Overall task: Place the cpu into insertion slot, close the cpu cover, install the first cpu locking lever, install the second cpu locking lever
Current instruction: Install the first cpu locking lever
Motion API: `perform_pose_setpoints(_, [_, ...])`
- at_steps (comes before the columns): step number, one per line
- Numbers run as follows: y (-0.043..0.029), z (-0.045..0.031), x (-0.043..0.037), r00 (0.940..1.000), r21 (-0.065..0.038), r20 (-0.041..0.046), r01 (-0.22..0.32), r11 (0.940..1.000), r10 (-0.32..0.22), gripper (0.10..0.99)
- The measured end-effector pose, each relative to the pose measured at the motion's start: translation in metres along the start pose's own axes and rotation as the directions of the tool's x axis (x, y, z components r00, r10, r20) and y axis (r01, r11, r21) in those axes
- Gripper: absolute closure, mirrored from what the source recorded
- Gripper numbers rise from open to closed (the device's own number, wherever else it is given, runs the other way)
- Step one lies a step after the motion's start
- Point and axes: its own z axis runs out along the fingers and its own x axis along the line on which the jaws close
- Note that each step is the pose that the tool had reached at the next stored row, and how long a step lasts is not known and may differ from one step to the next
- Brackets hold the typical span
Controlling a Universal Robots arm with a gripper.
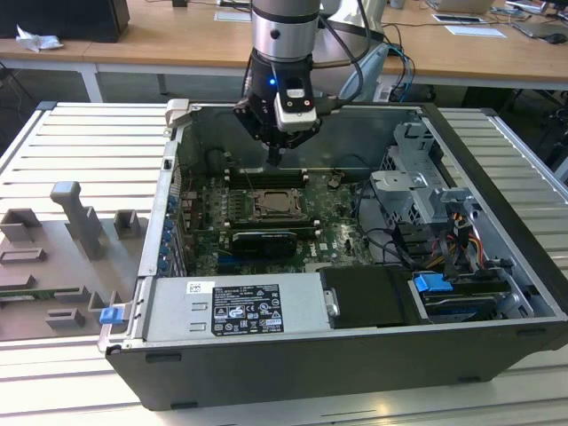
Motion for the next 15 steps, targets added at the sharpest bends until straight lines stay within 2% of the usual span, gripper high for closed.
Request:
perform_pose_setpoints(5, [0.0,0.0,0.0,0.999,0.001,-0.0021,0.045,0.999,-0.045,0.98])
perform_pose_setpoints(7, [0.0,0.0001,0.0,0.9962,0.001,-0.0041,0.087,0.9962,-0.087,0.98])
perform_pose_setpoints(8, [0.0,0.0002,0.0,0.9923,0.002,-0.0059,0.123,0.9924,-0.123,0.98])
perform_pose_setpoints(12, [0.0,0.0005,0.0,0.9785,0.003,-0.0099,0.206,0.9786,-0.206,0.98])
perform_pose_setpoints(14, [0.0,0.0006,0.0,0.9704,0.003,-0.0114,0.241,0.9704,-0.241,0.98])
perform_pose_setpoints(15, [-0.0001,0.0006,0.0,0.9644,0.003,-0.0116,0.264,0.9645,-0.264,0.98])
